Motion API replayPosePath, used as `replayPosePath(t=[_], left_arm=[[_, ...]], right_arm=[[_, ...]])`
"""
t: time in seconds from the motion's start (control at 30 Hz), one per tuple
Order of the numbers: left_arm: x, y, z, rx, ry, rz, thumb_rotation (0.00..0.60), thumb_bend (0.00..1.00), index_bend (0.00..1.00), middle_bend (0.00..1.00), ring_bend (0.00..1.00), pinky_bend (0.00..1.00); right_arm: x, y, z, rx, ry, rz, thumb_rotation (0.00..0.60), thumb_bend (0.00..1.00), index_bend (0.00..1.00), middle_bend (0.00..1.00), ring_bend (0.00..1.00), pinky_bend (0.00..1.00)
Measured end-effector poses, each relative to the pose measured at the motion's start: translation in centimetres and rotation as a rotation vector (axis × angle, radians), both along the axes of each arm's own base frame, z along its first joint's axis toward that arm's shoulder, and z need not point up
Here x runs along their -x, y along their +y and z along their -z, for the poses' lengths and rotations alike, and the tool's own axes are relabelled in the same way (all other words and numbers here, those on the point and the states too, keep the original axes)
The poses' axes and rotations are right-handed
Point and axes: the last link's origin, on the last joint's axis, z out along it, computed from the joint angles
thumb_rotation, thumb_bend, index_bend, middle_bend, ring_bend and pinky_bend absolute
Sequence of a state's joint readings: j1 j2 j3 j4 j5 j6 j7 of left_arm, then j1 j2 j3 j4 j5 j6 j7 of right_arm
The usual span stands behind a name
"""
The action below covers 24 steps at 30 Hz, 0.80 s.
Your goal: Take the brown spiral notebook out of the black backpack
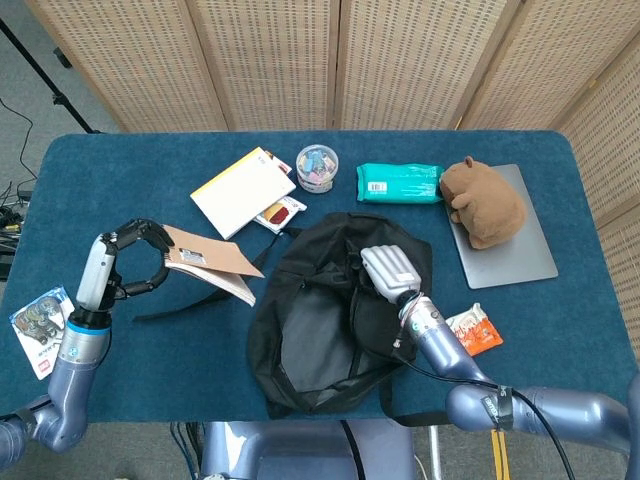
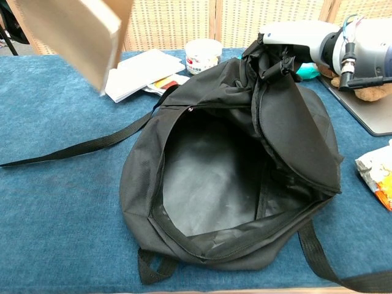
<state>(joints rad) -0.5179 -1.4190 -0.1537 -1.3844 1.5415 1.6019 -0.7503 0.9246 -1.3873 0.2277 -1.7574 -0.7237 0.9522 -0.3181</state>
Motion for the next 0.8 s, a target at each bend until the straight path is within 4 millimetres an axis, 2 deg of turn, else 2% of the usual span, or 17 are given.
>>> replayPosePath(t=[0.07, 0.13, 0.17, 0.2, 0.23, 0.27, 0.3, 0.37, 0.4, 0.43, 0.53, 0.63, 0.73, 0.8], left_arm=[[1.3, 0.5, -0.1, -0.007, 0.027, -0.045, 0.6, 0.93, 0.8, 0.55, 0.42, 0.52], [2.8, 1.0, -0.1, -0.01, 0.066, -0.101, 0.6, 0.9, 0.79, 0.47, 0.38, 0.51], [3.3, 1.2, 0.0, -0.01, 0.082, -0.124, 0.6, 0.88, 0.73, 0.35, 0.29, 0.47], [3.8, 1.4, 0.1, -0.009, 0.102, -0.154, 0.6, 0.84, 0.59, 0.2, 0.17, 0.39], [4.2, 1.5, 0.3, -0.005, 0.115, -0.176, 0.6, 0.8, 0.48, 0.11, 0.1, 0.32], [4.5, 1.6, 0.5, 0.002, 0.127, -0.198, 0.6, 0.73, 0.31, 0.03, 0.02, 0.2], [4.9, 1.7, 0.8, 0.016, 0.143, -0.225, 0.6, 0.65, 0.18, 0.0, 0.0, 0.12], [5.4, 1.9, 1.2, 0.047, 0.166, -0.26, 0.6, 0.53, 0.06, 0.0, 0.0, 0.04], [5.6, 1.9, 1.3, 0.071, 0.176, -0.282, 0.6, 0.47, 0.02, 0.0, 0.0, 0.02], [5.7, 1.9, 1.4, 0.089, 0.18, -0.296, 0.6, 0.44, 0.01, 0.0, 0.0, 0.01], [5.4, 1.8, 1.0, 0.112, 0.18, -0.32, 0.6, 0.32, 0.0, 0.0, 0.0, 0.0], [4.8, 1.4, 0.2, 0.112, 0.175, -0.324, 0.6, 0.28, 0.0, 0.0, 0.0, 0.0], [4.1, 0.8, -0.7, 0.11, 0.163, -0.318, 0.6, 0.28, 0.0, 0.0, 0.0, 0.0], [3.5, 0.4, -1.6, 0.094, 0.15, -0.307, 0.6, 0.28, 0.0, 0.0, 0.0, 0.0]], right_arm=[[0.0, 0.1, 0.1, -0.005, -0.001, 0.001, 0.6, 1.0, 0.52, 0.57, 0.58, 0.82], [0.1, 0.3, 0.3, -0.01, 0.001, -0.002, 0.6, 1.0, 0.52, 0.57, 0.58, 0.82], [0.1, 0.4, 0.4, -0.012, 0.003, -0.004, 0.6, 1.0, 0.52, 0.57, 0.58, 0.82], [0.1, 0.4, 0.4, -0.014, 0.005, -0.007, 0.6, 1.0, 0.52, 0.57, 0.58, 0.82], [0.1, 0.5, 0.5, -0.017, 0.008, -0.012, 0.6, 1.0, 0.52, 0.57, 0.58, 0.82], [0.0, 0.7, 0.5, -0.019, 0.01, -0.016, 0.6, 1.0, 0.52, 0.57, 0.58, 0.82], [0.0, 0.8, 0.5, -0.022, 0.01, -0.02, 0.6, 0.98, 0.52, 0.56, 0.58, 0.82], [-0.1, 1.1, 0.6, -0.031, 0.008, -0.031, 0.6, 0.81, 0.5, 0.5, 0.55, 0.78], [-0.2, 1.2, 0.6, -0.034, 0.007, -0.038, 0.6, 0.65, 0.47, 0.43, 0.5, 0.7], [-0.2, 1.4, 0.5, -0.037, 0.009, -0.051, 0.6, 0.48, 0.43, 0.36, 0.4, 0.59], [-0.4, 2.0, 0.4, -0.043, 0.024, -0.102, 0.6, 0.2, 0.34, 0.19, 0.17, 0.35], [-0.4, 2.6, 0.1, -0.05, 0.054, -0.168, 0.6, 0.07, 0.28, 0.09, 0.05, 0.26], [-0.5, 3.4, -0.4, -0.044, 0.09, -0.244, 0.6, 0.0, 0.26, 0.06, 0.01, 0.23], [-0.5, 3.9, -0.7, -0.034, 0.114, -0.295, 0.6, 0.0, 0.26, 0.06, 0.0, 0.23]])
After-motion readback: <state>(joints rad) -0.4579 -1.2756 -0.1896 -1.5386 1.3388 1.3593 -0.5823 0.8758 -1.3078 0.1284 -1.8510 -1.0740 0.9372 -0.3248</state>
